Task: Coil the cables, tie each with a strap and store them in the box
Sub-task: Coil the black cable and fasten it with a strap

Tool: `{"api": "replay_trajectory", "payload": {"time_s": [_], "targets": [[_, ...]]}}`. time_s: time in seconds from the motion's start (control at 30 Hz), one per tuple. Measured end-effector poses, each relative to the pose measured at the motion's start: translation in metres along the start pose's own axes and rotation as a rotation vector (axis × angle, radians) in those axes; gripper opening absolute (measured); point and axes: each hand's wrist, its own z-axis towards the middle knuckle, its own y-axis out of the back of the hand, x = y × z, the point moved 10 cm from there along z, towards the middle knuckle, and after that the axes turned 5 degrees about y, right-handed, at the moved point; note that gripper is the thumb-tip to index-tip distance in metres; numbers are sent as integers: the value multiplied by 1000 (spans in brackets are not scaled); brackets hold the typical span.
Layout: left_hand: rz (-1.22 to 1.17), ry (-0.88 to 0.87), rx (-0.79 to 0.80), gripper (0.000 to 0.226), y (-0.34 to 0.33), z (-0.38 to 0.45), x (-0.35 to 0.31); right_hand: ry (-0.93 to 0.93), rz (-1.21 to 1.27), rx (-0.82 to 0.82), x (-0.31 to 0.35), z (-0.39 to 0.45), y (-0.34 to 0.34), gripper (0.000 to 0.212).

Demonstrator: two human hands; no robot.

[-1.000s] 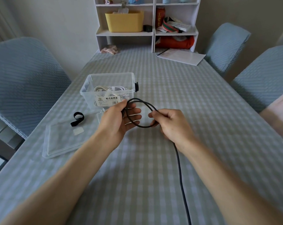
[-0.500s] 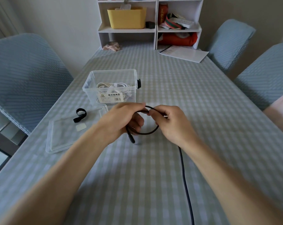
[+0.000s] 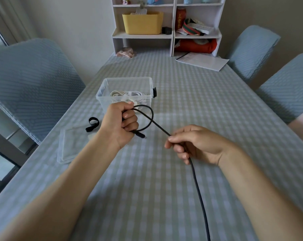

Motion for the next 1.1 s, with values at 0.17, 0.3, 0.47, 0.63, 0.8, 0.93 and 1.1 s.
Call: {"api": "replay_trajectory", "payload": {"time_s": [0.17,0.3,0.47,0.63,0.8,0.93,1.1], "targets": [[81,24,41,20,0,-4,-3,159,317,-355,10,9,34,22],[413,147,70,24,-12,-12,18,263,383,-569,14,10,53,23],[641,278,102,39,-21,-22,33,273,248,-622,14,7,58,23],[856,334,152,69,-21,-27,36,353,320,-756,13,-1,76,24],[1113,357,176,70,-17,-28,38,401,354,-858,16,-10,91,25],[845,244,124,51,-19,-20,36,318,119,-842,11,-8,88,25],[193,27,2,25,-11,-5,17,214,-146,-672,11,3,60,24]]}}
